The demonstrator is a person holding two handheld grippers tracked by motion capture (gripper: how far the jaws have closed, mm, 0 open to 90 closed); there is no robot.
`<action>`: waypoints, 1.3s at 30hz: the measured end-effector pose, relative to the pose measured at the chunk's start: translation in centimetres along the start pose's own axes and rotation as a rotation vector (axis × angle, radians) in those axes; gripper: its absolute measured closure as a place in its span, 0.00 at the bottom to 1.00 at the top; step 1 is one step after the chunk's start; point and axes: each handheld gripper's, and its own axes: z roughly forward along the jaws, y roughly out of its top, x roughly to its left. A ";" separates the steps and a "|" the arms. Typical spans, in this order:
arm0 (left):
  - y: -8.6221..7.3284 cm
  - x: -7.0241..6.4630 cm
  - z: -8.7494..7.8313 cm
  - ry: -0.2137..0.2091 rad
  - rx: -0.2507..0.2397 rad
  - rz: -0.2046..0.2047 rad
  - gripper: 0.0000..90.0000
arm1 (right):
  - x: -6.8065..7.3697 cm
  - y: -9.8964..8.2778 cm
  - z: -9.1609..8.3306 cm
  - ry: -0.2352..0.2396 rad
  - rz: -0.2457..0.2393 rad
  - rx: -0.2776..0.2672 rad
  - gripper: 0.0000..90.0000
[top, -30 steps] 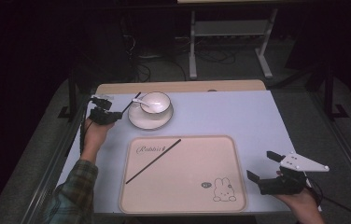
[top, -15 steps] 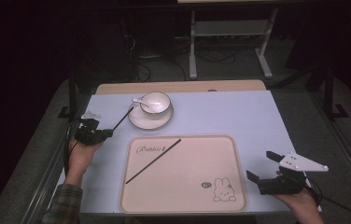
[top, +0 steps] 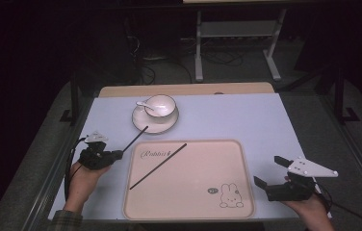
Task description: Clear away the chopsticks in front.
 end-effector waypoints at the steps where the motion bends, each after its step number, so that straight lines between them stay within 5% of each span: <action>1: 0.1 -0.6 0.1 -0.012 0.002 0.010 0.95 | 0.0 0.0 0.0 0.000 0.000 0.000 0.00; 18: 0.6 -7.2 3.8 -0.122 0.062 0.123 0.95 | 0.0 0.0 0.1 0.002 -0.004 0.002 0.00; 36: 0.4 -9.3 6.7 -0.118 0.121 0.200 0.94 | 0.1 0.0 0.1 0.006 -0.007 0.004 0.00; 39: 0.5 -9.3 6.6 -0.108 0.119 0.212 0.86 | 0.1 0.0 0.1 0.005 -0.007 0.004 0.00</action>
